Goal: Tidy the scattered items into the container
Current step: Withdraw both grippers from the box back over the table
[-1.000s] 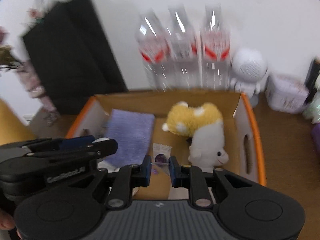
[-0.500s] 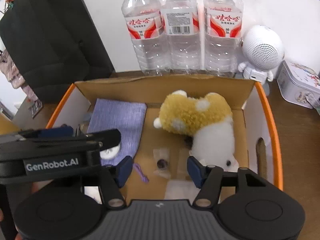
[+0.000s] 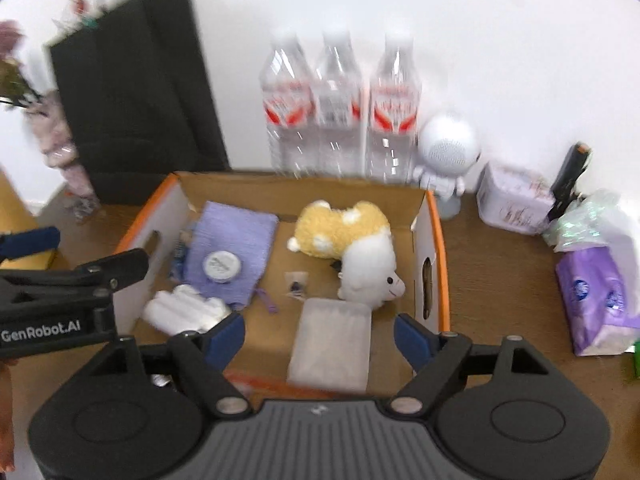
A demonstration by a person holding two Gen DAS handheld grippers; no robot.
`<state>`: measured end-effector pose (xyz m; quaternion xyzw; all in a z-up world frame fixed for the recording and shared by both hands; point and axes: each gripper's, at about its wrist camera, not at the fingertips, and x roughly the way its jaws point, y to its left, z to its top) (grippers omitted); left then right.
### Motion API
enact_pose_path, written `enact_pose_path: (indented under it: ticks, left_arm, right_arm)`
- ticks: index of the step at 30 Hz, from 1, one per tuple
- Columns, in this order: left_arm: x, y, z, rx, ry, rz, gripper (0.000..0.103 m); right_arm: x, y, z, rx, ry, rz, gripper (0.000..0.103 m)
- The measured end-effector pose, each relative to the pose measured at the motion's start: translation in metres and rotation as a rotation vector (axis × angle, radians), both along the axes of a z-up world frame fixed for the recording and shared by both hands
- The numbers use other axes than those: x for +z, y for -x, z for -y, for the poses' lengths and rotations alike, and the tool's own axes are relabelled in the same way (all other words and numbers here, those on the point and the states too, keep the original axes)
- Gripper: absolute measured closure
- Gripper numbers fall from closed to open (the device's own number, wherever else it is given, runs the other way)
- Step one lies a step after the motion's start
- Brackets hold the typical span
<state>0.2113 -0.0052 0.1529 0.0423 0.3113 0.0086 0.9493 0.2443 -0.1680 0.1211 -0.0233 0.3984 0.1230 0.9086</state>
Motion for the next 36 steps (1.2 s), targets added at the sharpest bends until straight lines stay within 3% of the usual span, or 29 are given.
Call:
enact_pose_path:
  ticks: [3,6,9,14,20,27,36]
  left_arm:
    - [0.002,0.066,0.008,-0.029,-0.023,0.120,0.000]
    - [-0.019,0.132,0.009,0.008,-0.044,0.234,0.000]
    - [-0.052,0.190,0.013,0.036,-0.078,0.263,0.000]
    - [-0.104,0.251,0.012,0.007,-0.037,0.162,0.000]
    - [-0.144,0.266,0.004,0.017,0.035,0.003,0.000]
    - [-0.155,0.254,-0.005,0.038,0.067,-0.067,0.000]
    - [-0.155,0.257,-0.007,0.037,0.079,-0.068,0.000]
  right_arm:
    - [0.000,0.065,0.004,0.026,0.004,0.168,0.012]
    - [-0.017,0.131,0.012,0.021,0.034,0.287,0.006]
    - [-0.043,0.178,0.024,0.003,0.018,0.262,0.006]
    - [-0.092,0.238,0.041,-0.046,-0.043,0.197,0.006]
    - [-0.133,0.269,0.027,-0.018,0.005,0.169,0.006]
    - [-0.143,0.265,0.030,-0.021,-0.017,0.124,0.004]
    - [-0.147,0.265,0.027,-0.016,-0.005,0.125,0.000]
